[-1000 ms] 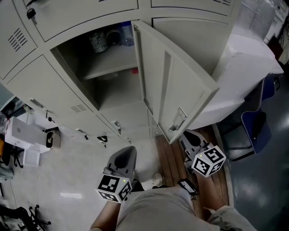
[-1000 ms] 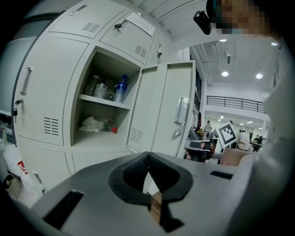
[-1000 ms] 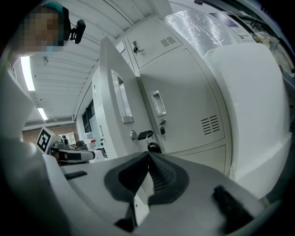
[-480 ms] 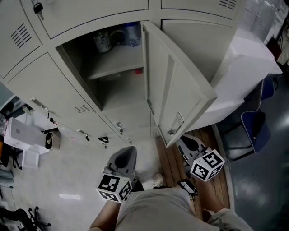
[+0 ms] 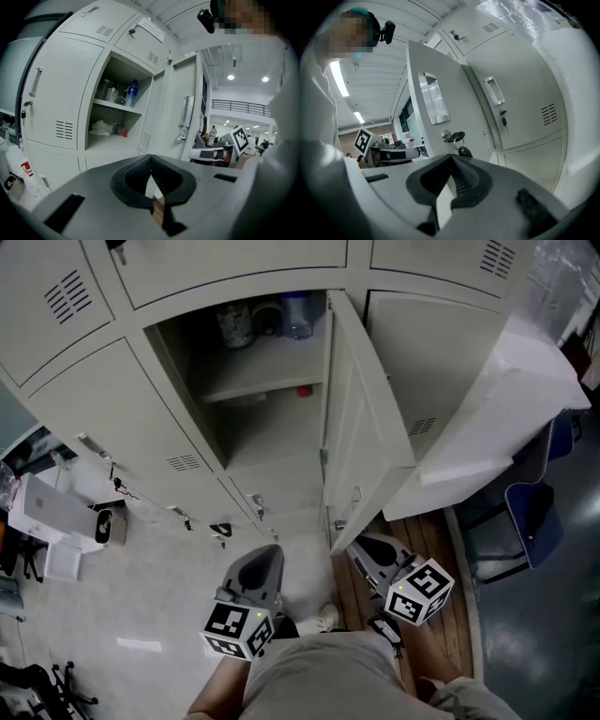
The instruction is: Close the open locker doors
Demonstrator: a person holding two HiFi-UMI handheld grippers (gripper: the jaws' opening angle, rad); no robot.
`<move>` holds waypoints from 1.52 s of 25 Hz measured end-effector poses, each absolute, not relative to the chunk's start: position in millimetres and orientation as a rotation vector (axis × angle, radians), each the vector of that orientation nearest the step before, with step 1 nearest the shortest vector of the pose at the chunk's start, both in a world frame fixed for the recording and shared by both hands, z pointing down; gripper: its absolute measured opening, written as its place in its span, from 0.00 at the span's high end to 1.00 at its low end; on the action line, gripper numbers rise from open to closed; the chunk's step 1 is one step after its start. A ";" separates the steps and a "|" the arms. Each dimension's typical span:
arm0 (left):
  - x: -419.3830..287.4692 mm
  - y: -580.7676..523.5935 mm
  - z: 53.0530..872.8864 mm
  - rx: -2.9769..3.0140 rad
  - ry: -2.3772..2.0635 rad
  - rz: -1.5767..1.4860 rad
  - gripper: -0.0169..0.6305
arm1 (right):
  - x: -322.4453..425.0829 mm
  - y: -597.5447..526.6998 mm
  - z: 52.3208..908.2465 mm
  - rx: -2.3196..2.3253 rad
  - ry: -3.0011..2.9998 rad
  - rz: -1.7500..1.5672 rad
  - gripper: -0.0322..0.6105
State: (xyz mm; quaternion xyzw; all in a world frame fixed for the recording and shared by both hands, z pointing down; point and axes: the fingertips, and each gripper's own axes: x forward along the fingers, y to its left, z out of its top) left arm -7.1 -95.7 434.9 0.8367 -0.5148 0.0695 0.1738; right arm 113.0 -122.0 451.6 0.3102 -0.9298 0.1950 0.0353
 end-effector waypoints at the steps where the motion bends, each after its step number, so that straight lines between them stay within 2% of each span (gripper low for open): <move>1: -11.0 -95.6 434.5 2.369 -1.467 0.195 0.95 | 107.8 -121.2 450.6 0.937 -2.860 0.597 0.91; 38: -149.7 -134.3 427.8 2.349 -1.519 0.175 0.95 | -54.2 -154.6 444.2 0.774 -2.888 0.589 0.91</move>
